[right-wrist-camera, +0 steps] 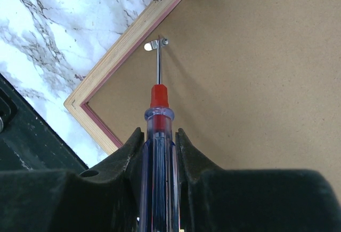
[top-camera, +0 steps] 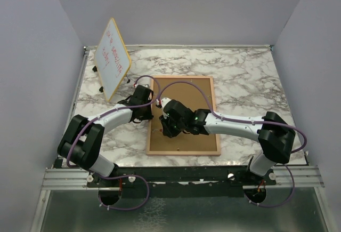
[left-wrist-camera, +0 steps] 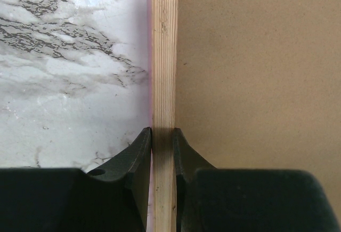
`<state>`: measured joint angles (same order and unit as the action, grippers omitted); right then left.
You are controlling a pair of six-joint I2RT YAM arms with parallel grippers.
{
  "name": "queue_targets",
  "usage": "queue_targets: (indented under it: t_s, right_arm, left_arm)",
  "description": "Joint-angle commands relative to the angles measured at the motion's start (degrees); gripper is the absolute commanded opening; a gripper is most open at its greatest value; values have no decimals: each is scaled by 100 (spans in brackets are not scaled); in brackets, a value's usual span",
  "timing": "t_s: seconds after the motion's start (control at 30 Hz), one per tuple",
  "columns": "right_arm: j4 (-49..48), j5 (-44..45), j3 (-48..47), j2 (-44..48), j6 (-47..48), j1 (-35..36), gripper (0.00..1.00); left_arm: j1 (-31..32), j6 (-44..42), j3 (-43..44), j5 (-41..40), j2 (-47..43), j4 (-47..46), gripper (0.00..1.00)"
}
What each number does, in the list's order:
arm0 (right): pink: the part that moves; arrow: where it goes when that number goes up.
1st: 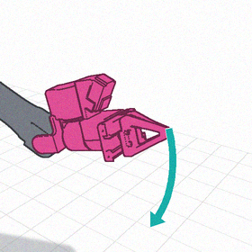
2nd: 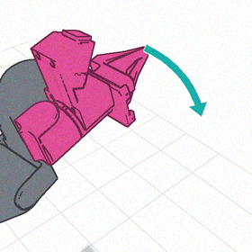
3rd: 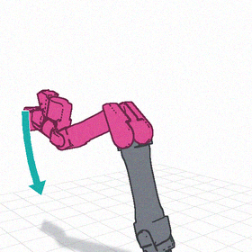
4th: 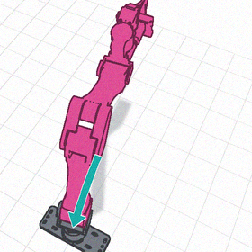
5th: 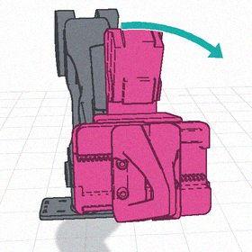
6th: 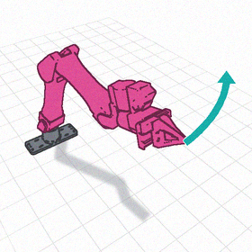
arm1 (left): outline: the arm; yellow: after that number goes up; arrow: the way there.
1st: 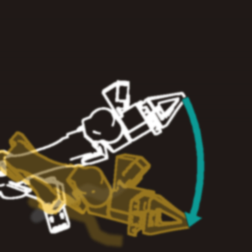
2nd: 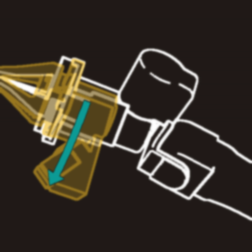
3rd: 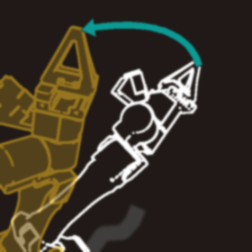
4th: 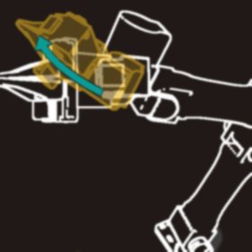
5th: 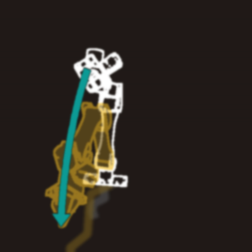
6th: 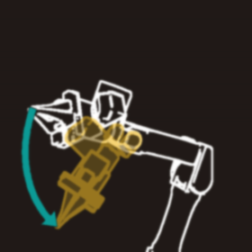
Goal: Take the photo out of the frame
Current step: Release the photo frame item from the photo frame.
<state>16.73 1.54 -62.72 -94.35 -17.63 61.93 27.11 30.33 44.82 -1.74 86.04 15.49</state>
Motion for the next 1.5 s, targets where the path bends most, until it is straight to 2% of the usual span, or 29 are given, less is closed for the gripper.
queue_targets:
  t_s: [0.0,0.23,0.4,0.57,0.73,0.83,1.03,1.47]
  right_arm:
    - [85,52,-12,223,-134,47,1]
    - [-153,394,250,646,-574,47,1]
    - [23,360,327,842,-1367,47,1]
    - [789,689,217,825,-3207,47,1]
    - [2330,808,-855,154,-4615,97,1]
    - [2936,902,-1506,-246,-4821,127,1]
    - [2598,650,-1747,-416,-4966,153,1]
    - [2512,146,-2191,-974,-4914,161,1]
  left_arm:
    - [13,-47,-122,170,21,-19,0]
    - [13,3,-140,168,-13,-28,0]
    - [9,41,-166,166,-95,-49,0]
    - [13,70,-160,331,-80,-63,0]
    - [13,87,-182,387,-101,-115,0]
    - [13,96,-192,393,-114,-138,0]
    - [12,114,-199,356,-130,-155,0]
    - [11,116,-229,393,-132,-221,0]
